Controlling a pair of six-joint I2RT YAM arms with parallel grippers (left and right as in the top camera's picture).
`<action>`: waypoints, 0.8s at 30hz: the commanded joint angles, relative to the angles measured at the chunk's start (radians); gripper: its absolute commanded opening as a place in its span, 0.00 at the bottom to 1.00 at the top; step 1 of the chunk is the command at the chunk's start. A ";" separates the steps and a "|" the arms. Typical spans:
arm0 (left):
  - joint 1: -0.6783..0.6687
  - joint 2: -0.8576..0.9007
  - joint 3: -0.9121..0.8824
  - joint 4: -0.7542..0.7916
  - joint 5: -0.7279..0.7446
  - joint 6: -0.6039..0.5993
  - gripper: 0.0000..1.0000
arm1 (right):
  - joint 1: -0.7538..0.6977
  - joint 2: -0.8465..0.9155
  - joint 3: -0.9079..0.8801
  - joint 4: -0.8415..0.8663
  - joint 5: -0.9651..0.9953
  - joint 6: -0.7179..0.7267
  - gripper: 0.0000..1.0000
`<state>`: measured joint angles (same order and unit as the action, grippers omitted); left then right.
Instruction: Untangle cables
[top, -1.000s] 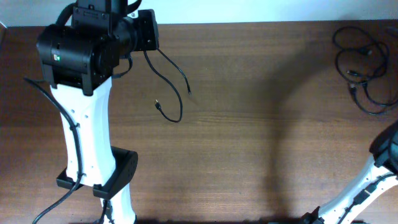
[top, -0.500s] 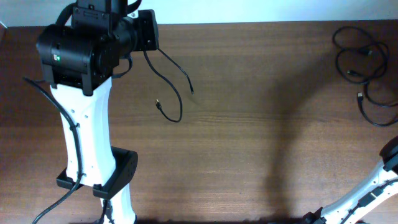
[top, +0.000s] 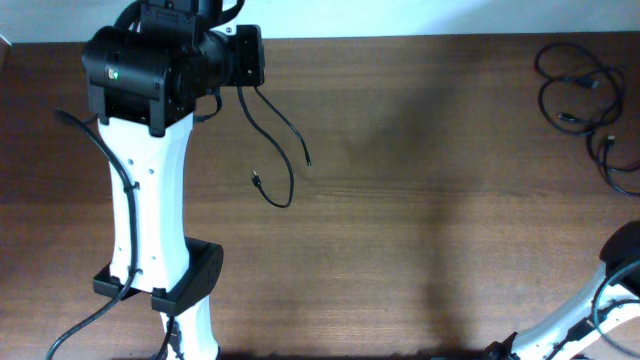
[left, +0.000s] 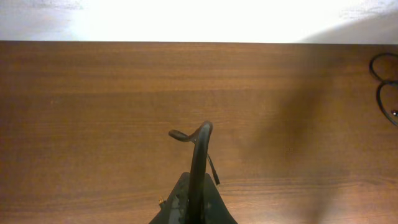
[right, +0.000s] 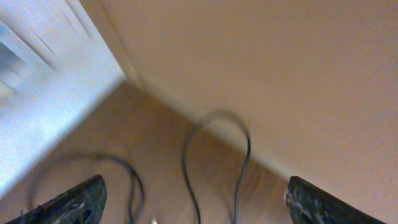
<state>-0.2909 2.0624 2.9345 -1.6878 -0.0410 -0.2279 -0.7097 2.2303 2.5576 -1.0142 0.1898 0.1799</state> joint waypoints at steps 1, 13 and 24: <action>-0.004 -0.015 -0.002 0.000 -0.007 0.021 0.00 | 0.046 0.041 -0.053 -0.023 -0.029 0.008 0.91; -0.118 -0.009 -0.022 0.142 0.039 0.020 0.00 | 0.503 -0.167 -0.052 -0.209 -0.051 -0.105 0.92; -0.362 0.219 -0.285 0.496 0.311 0.019 0.00 | 0.459 -0.357 -0.051 -0.203 -0.047 -0.106 0.98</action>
<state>-0.6109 2.2284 2.6492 -1.2259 0.2016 -0.2241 -0.2379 1.9190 2.4908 -1.2201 0.1371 0.0750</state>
